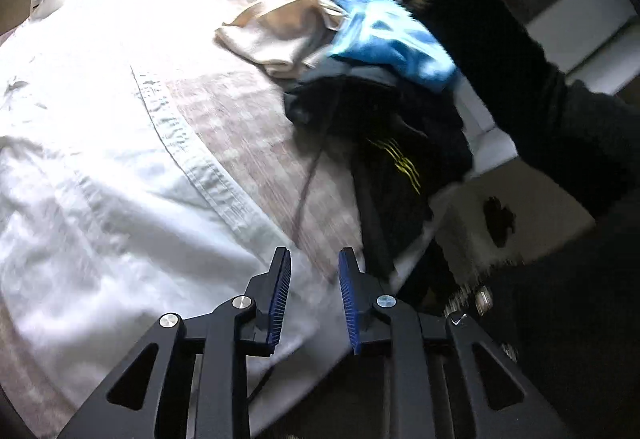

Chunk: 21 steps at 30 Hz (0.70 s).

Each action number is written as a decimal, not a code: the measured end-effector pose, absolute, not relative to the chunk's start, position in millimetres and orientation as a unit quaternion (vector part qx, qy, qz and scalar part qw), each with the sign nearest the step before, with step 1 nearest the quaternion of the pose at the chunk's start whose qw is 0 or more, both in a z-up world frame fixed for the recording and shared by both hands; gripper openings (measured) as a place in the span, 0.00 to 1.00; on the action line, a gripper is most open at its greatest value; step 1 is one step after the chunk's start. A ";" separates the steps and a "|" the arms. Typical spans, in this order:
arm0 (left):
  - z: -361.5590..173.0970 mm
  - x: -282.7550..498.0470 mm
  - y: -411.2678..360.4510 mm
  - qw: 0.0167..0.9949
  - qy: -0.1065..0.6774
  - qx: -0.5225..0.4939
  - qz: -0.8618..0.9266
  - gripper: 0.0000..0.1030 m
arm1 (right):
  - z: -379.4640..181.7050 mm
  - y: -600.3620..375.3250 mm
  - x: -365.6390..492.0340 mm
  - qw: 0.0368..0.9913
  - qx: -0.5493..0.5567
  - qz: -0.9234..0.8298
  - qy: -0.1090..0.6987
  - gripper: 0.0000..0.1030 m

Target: Fold clothes

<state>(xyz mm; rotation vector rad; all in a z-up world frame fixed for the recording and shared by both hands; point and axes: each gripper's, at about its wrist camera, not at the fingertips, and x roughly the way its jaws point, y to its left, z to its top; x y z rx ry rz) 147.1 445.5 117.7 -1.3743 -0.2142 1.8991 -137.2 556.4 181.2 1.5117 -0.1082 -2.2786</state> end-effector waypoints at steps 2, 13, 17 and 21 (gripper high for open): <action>121.4 160.9 441.8 0.383 -0.064 -0.544 0.744 0.28 | 197.7 572.3 -105.1 0.223 0.540 -0.810 -0.054 0.30; 108.9 168.3 390.6 0.304 -0.060 -0.570 0.761 0.28 | 135.4 571.4 -23.3 0.221 0.549 -0.804 -0.063 0.30; 103.4 155.9 426.0 0.319 -0.048 -0.558 0.765 0.29 | 126.4 563.8 -80.6 0.208 0.531 -0.818 -0.081 0.30; 83.8 148.1 466.4 0.320 -0.027 -0.568 0.758 0.30 | 112.8 552.5 -152.2 0.205 0.507 -0.832 -0.087 0.30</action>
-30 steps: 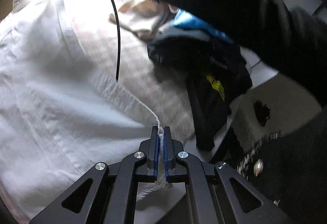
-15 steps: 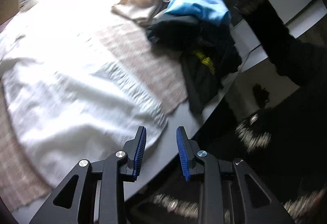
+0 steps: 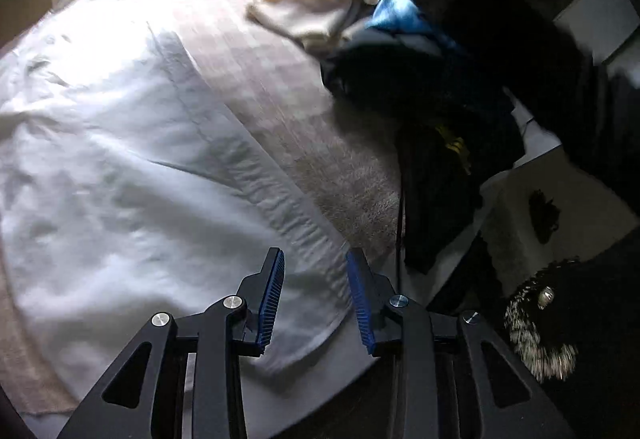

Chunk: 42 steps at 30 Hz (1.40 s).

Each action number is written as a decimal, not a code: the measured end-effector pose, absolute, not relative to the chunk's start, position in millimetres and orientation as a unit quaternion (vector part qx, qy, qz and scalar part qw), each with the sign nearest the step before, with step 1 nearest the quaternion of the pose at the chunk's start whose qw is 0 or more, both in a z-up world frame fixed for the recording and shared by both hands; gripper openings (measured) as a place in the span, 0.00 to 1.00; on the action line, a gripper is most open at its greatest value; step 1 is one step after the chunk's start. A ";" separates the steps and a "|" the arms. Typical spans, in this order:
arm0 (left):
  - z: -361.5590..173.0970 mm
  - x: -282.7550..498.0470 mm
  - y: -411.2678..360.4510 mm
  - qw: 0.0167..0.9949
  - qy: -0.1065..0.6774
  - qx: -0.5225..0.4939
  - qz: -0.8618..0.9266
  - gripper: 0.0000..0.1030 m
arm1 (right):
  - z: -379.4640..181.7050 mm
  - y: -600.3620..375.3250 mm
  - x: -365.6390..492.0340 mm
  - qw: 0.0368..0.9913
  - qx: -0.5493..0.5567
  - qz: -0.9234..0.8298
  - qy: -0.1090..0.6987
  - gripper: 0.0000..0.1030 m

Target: Fold clothes

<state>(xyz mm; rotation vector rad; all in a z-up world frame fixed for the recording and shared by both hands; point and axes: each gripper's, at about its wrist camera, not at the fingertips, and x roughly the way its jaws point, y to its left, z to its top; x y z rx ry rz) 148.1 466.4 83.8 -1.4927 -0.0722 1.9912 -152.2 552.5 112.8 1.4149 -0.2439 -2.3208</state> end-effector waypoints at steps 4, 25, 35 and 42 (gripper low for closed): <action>72.2 148.7 471.8 0.311 -0.042 -0.584 0.748 0.30 | 92.3 542.2 -219.6 0.206 0.506 -0.830 -0.116 0.38; 61.3 186.8 497.0 0.321 0.052 -0.585 0.743 0.39 | 84.2 521.9 -245.9 0.240 0.468 -0.850 -0.024 0.07; 73.0 177.0 450.7 0.308 -0.029 -0.595 0.742 0.00 | 83.5 526.0 -245.8 0.252 0.465 -0.848 -0.041 0.03; 74.9 173.4 449.3 0.277 -0.030 -0.598 0.752 0.17 | 72.1 530.2 -253.1 0.242 0.501 -0.829 -0.052 0.48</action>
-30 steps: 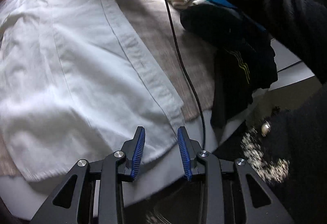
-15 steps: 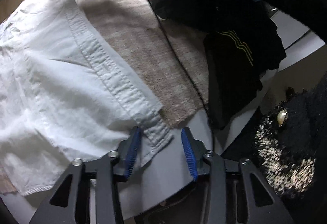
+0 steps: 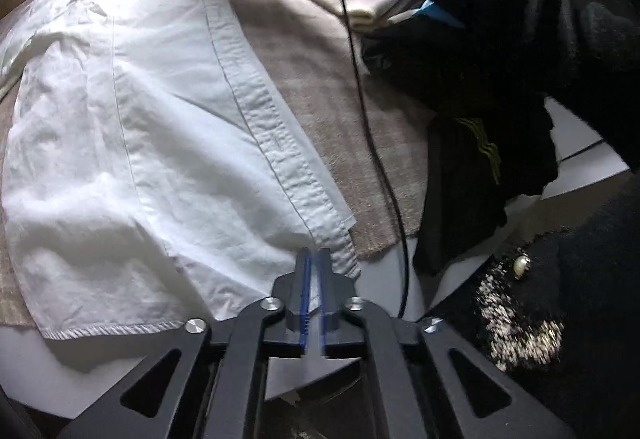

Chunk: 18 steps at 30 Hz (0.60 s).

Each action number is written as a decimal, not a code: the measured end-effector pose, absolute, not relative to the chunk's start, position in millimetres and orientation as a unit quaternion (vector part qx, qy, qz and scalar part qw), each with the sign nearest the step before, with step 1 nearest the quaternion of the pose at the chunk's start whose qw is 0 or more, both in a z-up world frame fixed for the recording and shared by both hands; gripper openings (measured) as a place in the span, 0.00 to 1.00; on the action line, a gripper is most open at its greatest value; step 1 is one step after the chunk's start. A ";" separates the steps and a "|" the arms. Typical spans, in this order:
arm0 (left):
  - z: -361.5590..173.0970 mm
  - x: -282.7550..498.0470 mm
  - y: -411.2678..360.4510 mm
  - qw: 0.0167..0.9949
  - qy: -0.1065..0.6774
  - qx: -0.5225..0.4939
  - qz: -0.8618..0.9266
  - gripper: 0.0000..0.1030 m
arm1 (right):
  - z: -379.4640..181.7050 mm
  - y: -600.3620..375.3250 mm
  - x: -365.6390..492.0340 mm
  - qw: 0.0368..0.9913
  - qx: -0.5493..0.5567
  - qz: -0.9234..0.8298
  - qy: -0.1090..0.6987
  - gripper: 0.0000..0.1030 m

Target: Fold clothes

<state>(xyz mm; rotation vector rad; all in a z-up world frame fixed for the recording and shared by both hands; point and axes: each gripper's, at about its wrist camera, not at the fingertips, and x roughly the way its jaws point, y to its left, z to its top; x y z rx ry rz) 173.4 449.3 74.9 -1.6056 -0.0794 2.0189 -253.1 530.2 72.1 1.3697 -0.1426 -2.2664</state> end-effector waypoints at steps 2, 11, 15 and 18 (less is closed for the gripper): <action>69.0 174.2 458.5 0.275 -0.017 -0.602 0.749 0.40 | 63.8 528.3 -253.6 0.250 0.514 -0.818 -0.056 0.48; 55.3 179.9 464.8 0.262 0.032 -0.588 0.765 0.00 | 47.3 508.9 -230.4 0.262 0.531 -0.806 -0.008 0.07; 57.5 178.8 453.6 0.275 0.012 -0.593 0.757 0.00 | 57.8 510.5 -226.3 0.253 0.520 -0.816 -0.012 0.07; 68.1 181.2 448.2 0.293 -0.011 -0.590 0.752 0.00 | 71.2 511.8 -227.7 0.258 0.513 -0.818 -0.024 0.06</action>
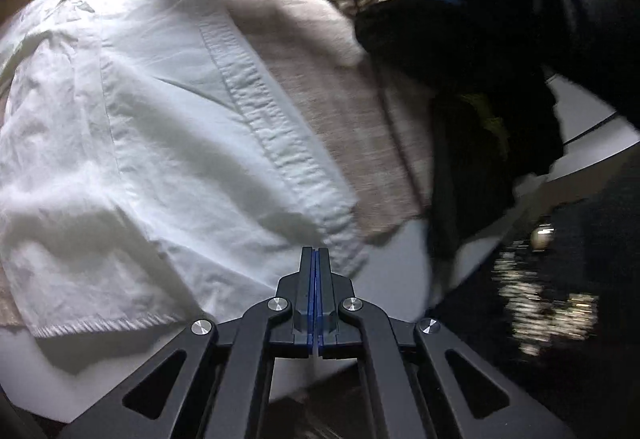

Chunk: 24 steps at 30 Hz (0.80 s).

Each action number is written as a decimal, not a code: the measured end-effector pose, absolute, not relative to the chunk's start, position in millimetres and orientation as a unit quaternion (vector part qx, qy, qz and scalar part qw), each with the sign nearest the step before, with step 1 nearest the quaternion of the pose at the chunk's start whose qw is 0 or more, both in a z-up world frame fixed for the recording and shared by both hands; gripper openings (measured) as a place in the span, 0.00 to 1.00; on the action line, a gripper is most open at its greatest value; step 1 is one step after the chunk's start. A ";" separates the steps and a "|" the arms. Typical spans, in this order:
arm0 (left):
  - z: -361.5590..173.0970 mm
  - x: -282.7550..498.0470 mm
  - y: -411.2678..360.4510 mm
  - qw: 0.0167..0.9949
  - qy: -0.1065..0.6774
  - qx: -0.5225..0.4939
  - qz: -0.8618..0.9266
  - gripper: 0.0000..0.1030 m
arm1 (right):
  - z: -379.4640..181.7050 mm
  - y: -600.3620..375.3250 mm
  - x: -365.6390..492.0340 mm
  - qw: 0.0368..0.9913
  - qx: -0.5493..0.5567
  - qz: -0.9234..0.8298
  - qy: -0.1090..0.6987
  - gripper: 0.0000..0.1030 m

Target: Fold clothes

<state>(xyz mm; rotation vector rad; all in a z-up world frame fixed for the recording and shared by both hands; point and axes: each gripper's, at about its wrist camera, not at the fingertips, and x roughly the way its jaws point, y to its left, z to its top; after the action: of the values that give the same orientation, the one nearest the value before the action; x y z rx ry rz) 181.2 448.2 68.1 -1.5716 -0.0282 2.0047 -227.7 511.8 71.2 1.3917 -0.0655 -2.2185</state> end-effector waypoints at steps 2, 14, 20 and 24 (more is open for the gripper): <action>71.7 178.7 446.3 0.284 -0.023 -0.591 0.755 0.00 | 84.1 514.9 -226.1 0.269 0.501 -0.822 -0.040 0.05; 61.3 170.0 491.7 0.217 0.058 -0.619 0.752 0.40 | 92.8 499.4 -219.0 0.269 0.501 -0.822 -0.011 0.05; 60.5 168.8 477.2 0.216 0.038 -0.624 0.750 0.00 | 93.2 498.2 -218.5 0.267 0.498 -0.825 -0.010 0.05; 70.6 170.8 467.6 0.228 0.007 -0.618 0.752 0.00 | 96.5 499.5 -220.5 0.270 0.496 -0.825 -0.015 0.05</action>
<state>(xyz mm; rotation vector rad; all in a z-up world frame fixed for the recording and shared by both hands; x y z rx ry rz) 170.8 467.6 70.6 -1.7028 0.0205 2.0720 -220.5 499.5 96.5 1.3367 -0.0399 -2.2247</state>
